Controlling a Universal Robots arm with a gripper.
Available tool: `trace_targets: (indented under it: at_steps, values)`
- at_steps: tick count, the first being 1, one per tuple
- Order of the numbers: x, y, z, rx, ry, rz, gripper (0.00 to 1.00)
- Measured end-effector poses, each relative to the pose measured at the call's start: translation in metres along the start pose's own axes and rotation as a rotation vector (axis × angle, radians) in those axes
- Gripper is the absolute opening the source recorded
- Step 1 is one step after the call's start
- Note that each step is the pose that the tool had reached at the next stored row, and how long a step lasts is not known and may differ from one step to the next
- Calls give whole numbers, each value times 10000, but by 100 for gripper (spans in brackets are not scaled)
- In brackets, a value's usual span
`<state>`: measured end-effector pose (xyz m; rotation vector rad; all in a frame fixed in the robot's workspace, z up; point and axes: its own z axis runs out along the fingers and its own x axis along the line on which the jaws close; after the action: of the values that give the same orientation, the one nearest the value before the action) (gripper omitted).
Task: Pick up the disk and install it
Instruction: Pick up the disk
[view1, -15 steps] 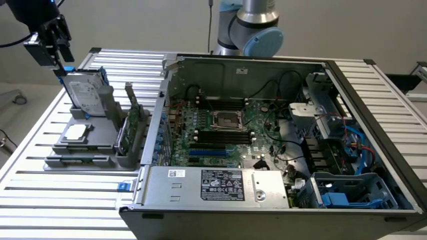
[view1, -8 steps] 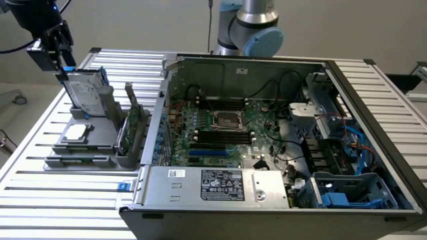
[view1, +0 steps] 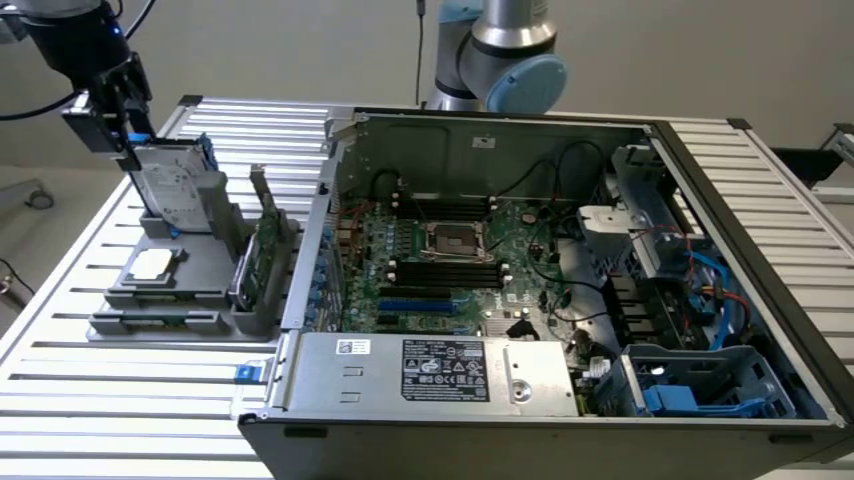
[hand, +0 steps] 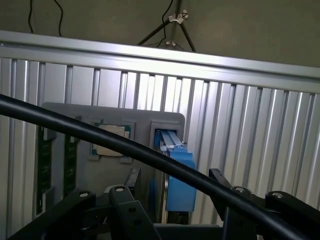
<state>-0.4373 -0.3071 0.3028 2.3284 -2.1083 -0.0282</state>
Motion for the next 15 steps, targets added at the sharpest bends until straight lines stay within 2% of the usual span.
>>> trace_targets:
  at_steps: [15]
  values:
    - [-6, 24, 251, -2, 1, 34, 65]
